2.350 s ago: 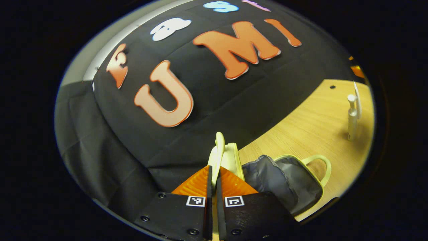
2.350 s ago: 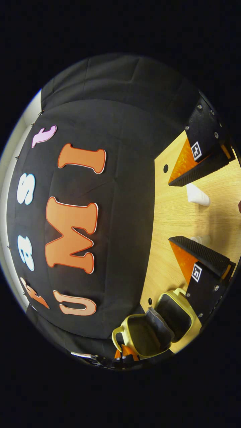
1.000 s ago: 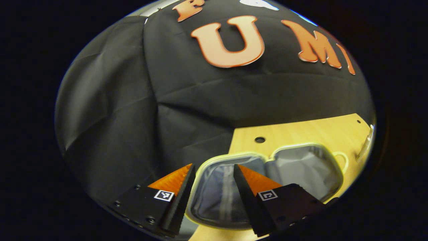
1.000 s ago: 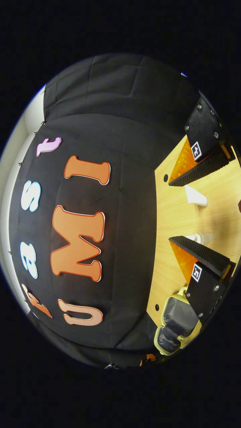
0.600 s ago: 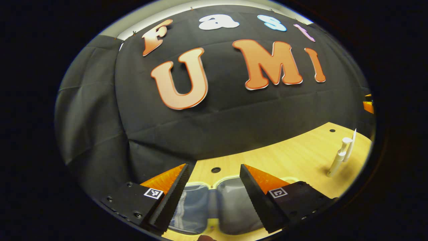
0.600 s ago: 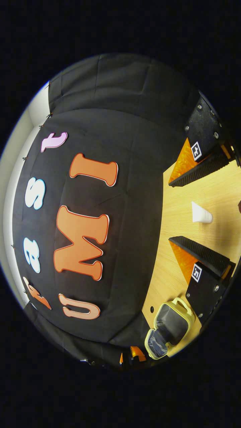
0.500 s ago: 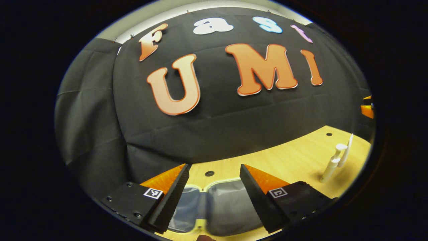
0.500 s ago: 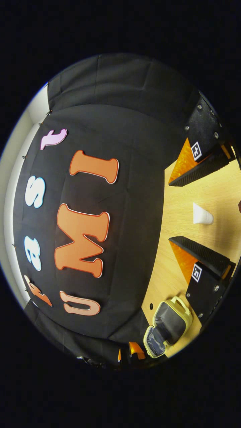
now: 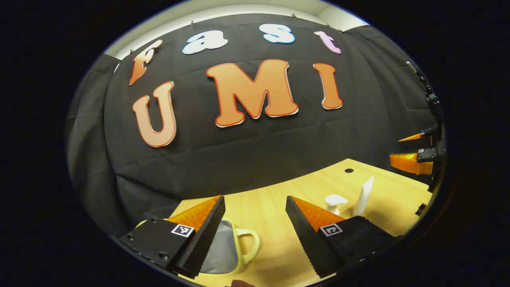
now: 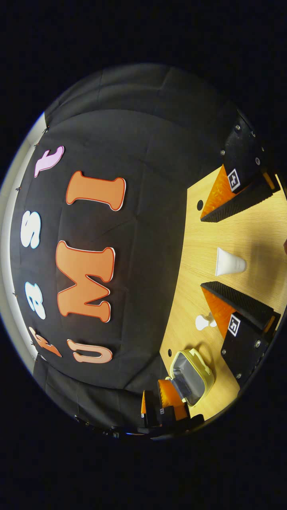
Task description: First open the suitcase, pack the skin care products into it, and then close the suitcase.
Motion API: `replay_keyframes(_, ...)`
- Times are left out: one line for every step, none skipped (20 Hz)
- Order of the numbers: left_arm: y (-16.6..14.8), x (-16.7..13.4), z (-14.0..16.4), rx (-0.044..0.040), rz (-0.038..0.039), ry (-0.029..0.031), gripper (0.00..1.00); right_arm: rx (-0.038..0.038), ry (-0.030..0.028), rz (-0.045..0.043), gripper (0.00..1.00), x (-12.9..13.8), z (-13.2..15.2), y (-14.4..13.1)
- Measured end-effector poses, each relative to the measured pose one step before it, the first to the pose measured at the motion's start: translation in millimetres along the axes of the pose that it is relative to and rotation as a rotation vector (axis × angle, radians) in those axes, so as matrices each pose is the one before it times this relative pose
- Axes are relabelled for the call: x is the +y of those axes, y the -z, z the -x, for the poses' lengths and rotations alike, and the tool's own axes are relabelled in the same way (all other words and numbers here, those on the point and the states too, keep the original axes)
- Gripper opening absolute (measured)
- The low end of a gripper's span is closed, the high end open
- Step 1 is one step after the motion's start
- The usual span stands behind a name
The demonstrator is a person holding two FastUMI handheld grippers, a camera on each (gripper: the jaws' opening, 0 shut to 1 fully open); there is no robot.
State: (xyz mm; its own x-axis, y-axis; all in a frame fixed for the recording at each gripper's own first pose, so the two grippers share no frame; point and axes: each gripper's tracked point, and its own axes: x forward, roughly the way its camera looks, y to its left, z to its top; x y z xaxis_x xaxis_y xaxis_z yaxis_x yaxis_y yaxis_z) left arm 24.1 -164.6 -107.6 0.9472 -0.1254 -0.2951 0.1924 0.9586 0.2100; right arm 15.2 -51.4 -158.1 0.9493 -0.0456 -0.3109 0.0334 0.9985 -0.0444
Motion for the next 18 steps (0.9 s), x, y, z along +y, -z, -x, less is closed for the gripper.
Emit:
replay_keyframes(-1.76,-11.46,-1.88,0.00449,-0.00090,0.01070,0.99,0.00952,-0.00947,-0.00657,0.96,-1.78,-1.37,3.00)
replay_keyframes(0.57,-11.50,-2.83,0.00853,0.00398,0.01559,0.99,0.00658,-0.01147,-0.00910,0.96,-1.43,-1.34,3.25)
replay_keyframes(2.96,-11.34,-3.30,0.01204,0.00692,0.01526,0.99,0.00618,-0.00739,-0.00281,0.96,-0.29,-1.13,2.92)
replay_keyframes(3.88,-11.15,-3.49,0.01033,0.00399,0.02007,0.99,0.00940,-0.00269,0.00288,0.96,-0.67,-3.11,4.31)
replay_keyframes(3.13,-9.23,-3.95,0.01193,-0.00207,0.01322,0.99,0.00855,-0.00536,0.00534,0.96,0.17,-2.69,5.09)
replay_keyframes(5.07,-7.57,-2.94,0.01324,-0.00199,0.01281,0.99,0.01390,0.00386,0.00623,0.96,-1.24,-2.39,6.81)
replay_keyframes(4.48,-7.41,-3.37,0.01340,0.00197,0.01456,0.99,0.01169,-0.00238,-0.00138,0.96,-0.04,-1.94,5.42)
replay_keyframes(7.33,-8.33,-3.37,0.01845,0.00630,0.01926,0.99,0.01721,-0.00402,-0.00539,0.96,1.62,-3.00,6.35)
replay_keyframes(6.39,-6.98,-4.16,0.01891,0.00815,0.01850,0.99,0.01785,-0.00725,-0.00738,0.96,3.33,-3.34,4.71)
replay_keyframes(8.55,-5.19,-4.09,0.02084,0.00647,0.01494,0.99,0.01393,-0.00336,-0.00503,0.96,1.54,-3.46,5.21)
replay_keyframes(7.47,-6.86,-5.31,0.02283,0.00815,0.01558,0.99,0.01949,-0.00468,-0.00226,0.96,2.02,-4.19,7.16)
replay_keyframes(5.63,-2.70,-4.44,0.02105,0.00468,0.00983,0.99,0.02066,-0.00316,-0.00262,0.96,1.16,-4.45,7.83)
replay_keyframes(6.78,-3.02,-6.41,0.01902,0.00415,0.01103,0.99,0.02112,-0.00147,-0.00215,0.96,-0.03,-4.04,7.33)
replay_keyframes(9.82,-5.28,-4.84,0.01949,0.00232,0.00933,0.99,0.01922,-0.00122,-0.00473,0.96,0.49,-4.22,6.87)
replay_keyframes(6.58,-3.01,-6.39,0.01585,0.00488,0.00750,0.99,0.02304,0.00018,-0.00442,0.96,1.95,-4.16,5.68)
replay_keyframes(6.20,-3.74,-5.85,0.01876,0.00821,0.00969,0.99,0.02461,-0.00178,-0.00298,0.96,0.69,-4.80,6.56)
replay_keyframes(4.57,-2.66,-6.66,0.01416,0.00772,0.00860,0.99,0.02005,0.00565,-0.00282,0.96,-1.23,-8.44,8.58)
replay_keyframes(5.33,-1.58,-6.21,0.01760,0.00939,0.00921,1.00,0.01625,0.00179,-0.00254,0.96,-1.62,-4.29,5.47)
